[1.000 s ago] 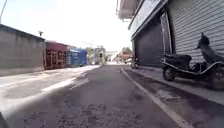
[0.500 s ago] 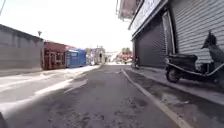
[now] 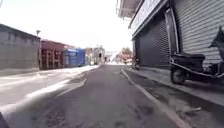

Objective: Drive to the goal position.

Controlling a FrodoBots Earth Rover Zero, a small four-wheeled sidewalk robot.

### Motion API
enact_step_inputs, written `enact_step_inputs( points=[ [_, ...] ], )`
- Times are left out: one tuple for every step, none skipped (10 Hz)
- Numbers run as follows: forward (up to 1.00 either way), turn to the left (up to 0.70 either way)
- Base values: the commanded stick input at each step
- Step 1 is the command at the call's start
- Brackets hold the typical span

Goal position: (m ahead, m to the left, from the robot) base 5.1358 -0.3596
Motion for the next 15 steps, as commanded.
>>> enact_step_inputs(
  points=[
    [0.45,0.00],
    [0.45,0.00],
    [0.45,0.00],
    [0.45,0.00],
    [0.45,0.00],
    [0.45,0.00],
    [0.45,0.00],
    [0.45,0.00],
    [0.45,0.00],
    [0.45,0.00],
    [0.45,0.00],
    [0.45,0.00],
    [0.45,0.00],
    [0.45,0.00],
    [0.45,0.00]
  ],
)
